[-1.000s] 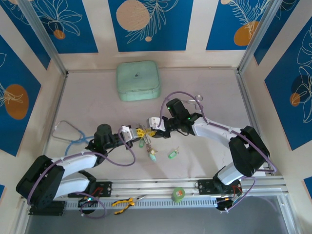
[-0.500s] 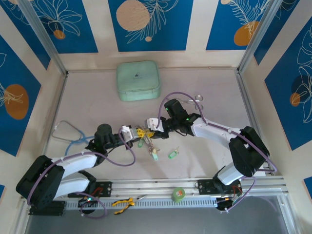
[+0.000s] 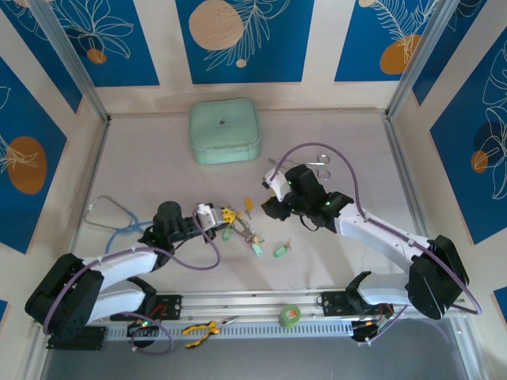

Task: Put the keys on the keyring

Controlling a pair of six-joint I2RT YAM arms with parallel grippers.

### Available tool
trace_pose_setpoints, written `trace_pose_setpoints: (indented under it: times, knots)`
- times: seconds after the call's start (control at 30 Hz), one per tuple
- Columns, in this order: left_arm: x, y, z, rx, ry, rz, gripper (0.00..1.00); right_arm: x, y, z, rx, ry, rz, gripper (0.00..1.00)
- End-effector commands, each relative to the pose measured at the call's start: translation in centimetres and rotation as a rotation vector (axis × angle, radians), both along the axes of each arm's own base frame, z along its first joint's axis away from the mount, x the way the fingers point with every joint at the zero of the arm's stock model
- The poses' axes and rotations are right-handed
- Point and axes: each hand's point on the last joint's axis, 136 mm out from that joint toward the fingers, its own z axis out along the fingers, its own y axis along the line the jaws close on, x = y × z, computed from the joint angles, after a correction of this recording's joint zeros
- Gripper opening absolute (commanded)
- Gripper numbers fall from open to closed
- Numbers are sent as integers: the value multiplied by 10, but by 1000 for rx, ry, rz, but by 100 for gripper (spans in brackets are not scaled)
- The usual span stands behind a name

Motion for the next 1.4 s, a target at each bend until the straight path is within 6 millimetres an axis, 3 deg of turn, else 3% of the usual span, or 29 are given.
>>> trace_pose_setpoints:
  times: [0.0, 0.17, 0.4, 0.67, 0.8, 1.37]
  knots:
    - [1, -3, 12, -10, -54, -12, 0, -34, -70, -41, -132, 405, -583, 30]
    - [0, -4, 12, -15, -54, -15, 0, -88, -62, -73, -25, 758, -770, 34]
    - [0, -4, 10, -14, -50, -20, 0, -113, -64, -95, 257, 950, -1045, 44]
    - [0, -4, 13, -20, -57, -19, 0, -109, -60, -112, 397, 1004, -1140, 45]
    - [-1, -3, 13, -21, -58, -18, 0, -104, -53, -117, 431, 1032, -1136, 39]
    - [-2, -3, 14, -20, -62, -21, 0, -102, -53, -134, 423, 1070, -1196, 35]
